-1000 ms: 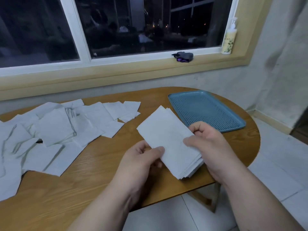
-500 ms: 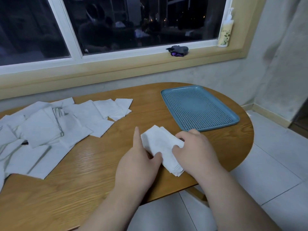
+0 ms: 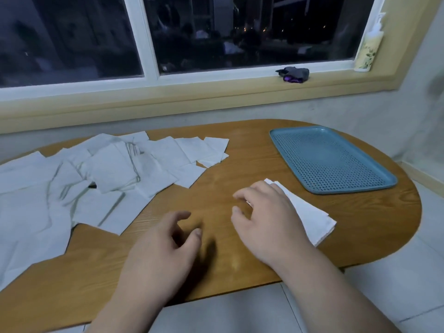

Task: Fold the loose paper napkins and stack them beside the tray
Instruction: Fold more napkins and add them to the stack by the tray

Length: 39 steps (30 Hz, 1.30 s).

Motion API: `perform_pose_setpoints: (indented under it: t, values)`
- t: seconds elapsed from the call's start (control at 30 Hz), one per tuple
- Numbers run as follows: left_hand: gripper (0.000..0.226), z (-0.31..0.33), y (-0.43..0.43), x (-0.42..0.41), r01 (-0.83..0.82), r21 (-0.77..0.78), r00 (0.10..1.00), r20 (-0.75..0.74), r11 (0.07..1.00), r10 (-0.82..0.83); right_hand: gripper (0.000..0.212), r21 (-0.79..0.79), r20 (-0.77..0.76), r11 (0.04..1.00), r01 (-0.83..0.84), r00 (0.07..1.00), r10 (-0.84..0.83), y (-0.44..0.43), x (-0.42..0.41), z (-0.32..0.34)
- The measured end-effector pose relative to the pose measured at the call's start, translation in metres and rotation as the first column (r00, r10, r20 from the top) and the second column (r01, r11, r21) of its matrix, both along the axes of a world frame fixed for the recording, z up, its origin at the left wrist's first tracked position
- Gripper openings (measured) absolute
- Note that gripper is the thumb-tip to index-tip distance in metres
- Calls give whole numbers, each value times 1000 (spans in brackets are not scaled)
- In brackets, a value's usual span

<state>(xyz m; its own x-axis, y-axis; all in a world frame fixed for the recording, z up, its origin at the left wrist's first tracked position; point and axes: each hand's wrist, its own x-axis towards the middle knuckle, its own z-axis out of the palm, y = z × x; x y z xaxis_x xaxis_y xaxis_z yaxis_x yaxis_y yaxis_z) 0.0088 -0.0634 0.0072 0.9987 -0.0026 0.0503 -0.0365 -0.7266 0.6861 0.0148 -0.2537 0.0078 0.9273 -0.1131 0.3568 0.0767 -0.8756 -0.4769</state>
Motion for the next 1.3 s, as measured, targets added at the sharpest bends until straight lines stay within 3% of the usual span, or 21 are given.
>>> perform_pose_setpoints:
  t: [0.23, 0.4, 0.6, 0.77, 0.9, 1.0, 1.13, 1.3]
  values:
    - [29, 2, 72, 17, -118, 24, 993, -14, 993, 118, 30, -15, -65, 975, -222, 973, 221, 74, 17, -9]
    - [27, 5, 115, 28, -164, -29, 986, -15, 986, 163, 26, 59, -93, 958, -280, 954, 285, 120, 34, -12]
    - [26, 6, 158, 45, -228, -49, 974, -24, 972, 227, 29, 25, -173, 943, -332, 928, 331, 179, 76, -4]
    - [27, 8, 184, 53, -280, -53, 960, -5, 959, 280, 36, -38, -257, 945, -325, 917, 305, 213, 112, -5]
    - [28, 7, 196, 53, -267, -51, 964, -17, 962, 266, 43, -51, -275, 981, -188, 947, 167, 224, 129, -9]
    - [29, 7, 199, 52, -259, -51, 966, -27, 964, 258, 36, -65, -292, 988, -138, 950, 113, 230, 140, -13]
    - [30, 8, 199, 50, -248, -49, 969, -23, 967, 248, 9, -2, -260, 993, -114, 959, 110, 236, 150, -17]
    - [28, 9, 199, 49, -245, -70, 969, -29, 967, 244, 12, 53, -193, 991, -121, 973, 129, 236, 140, -10]
